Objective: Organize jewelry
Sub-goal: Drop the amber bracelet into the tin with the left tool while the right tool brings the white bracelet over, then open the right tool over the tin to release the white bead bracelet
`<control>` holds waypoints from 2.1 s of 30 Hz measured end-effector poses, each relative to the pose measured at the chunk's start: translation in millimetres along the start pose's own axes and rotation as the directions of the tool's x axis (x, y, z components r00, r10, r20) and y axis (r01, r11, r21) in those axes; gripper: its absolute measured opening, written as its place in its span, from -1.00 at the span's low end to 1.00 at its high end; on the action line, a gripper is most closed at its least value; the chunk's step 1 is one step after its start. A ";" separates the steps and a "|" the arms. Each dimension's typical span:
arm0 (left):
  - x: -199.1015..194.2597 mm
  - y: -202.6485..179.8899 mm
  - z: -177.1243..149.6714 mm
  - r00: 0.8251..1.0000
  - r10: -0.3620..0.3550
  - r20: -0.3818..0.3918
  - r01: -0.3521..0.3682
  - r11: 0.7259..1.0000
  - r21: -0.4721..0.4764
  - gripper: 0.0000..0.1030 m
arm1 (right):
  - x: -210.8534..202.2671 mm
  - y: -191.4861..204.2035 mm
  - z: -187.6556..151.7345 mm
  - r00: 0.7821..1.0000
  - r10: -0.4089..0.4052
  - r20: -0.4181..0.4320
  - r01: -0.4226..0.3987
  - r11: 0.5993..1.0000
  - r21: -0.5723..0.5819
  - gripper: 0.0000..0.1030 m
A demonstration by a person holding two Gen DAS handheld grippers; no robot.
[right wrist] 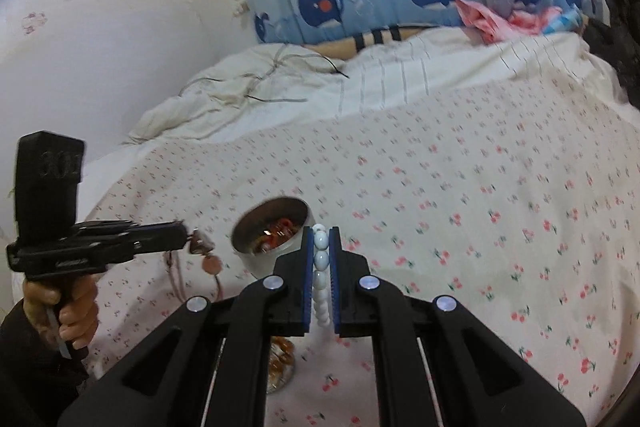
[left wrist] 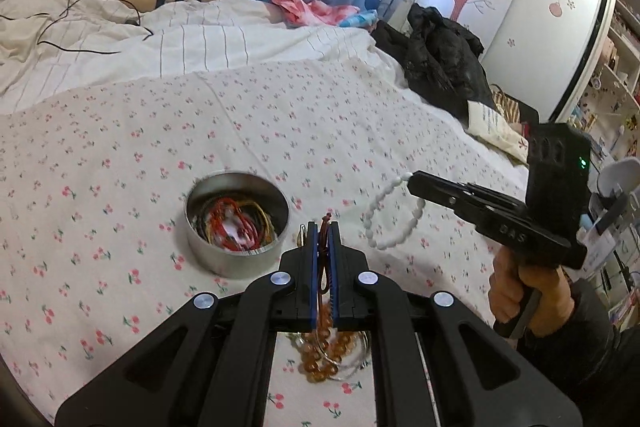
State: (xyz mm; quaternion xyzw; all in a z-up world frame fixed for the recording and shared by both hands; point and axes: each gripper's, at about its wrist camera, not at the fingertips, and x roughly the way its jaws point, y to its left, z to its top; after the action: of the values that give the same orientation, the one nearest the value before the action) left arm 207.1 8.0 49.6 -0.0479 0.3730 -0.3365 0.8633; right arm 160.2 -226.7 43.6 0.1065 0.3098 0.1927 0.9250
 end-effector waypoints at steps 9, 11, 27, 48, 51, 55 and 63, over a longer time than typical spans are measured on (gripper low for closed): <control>5.9 8.2 34.5 0.997 0.068 0.026 -0.069 0.997 0.042 -0.92 | 29.2 8.2 23.7 0.996 0.087 0.006 -0.087 0.995 0.051 -0.84; 9.6 9.1 40.2 0.995 0.091 0.035 -0.093 0.994 0.054 -0.92 | 35.1 11.4 28.0 0.995 0.100 0.008 -0.100 0.993 0.054 -0.84; 60.8 45.3 30.6 0.984 0.177 -0.016 -0.177 0.983 -0.041 -0.92 | 75.4 20.0 41.9 0.983 0.181 -0.021 -0.179 0.980 0.086 -0.84; 46.6 72.4 37.1 0.963 0.264 -0.057 -0.269 0.954 -0.133 0.04 | 109.3 19.0 29.2 0.967 0.238 -0.091 -0.221 0.962 0.163 -0.84; 39.9 80.2 38.6 0.964 0.260 -0.045 -0.264 0.950 -0.168 0.05 | 112.3 16.3 27.5 0.959 0.267 -0.092 -0.246 0.949 0.196 -0.84; 38.0 83.0 38.2 0.963 0.266 -0.043 -0.269 0.945 -0.184 0.05 | 120.9 9.8 23.0 0.926 0.368 -0.084 -0.330 0.897 0.295 -0.84; 40.2 84.0 38.1 0.965 0.258 -0.049 -0.262 0.946 -0.193 0.06 | 141.5 23.9 10.3 0.970 0.104 -0.219 -0.082 0.991 0.107 -0.80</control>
State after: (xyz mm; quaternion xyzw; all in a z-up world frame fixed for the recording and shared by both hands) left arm 298.5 41.4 24.3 -0.0798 0.4176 -0.1816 0.8867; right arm 263.5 -146.2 -16.1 0.1433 0.4159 0.2315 0.8677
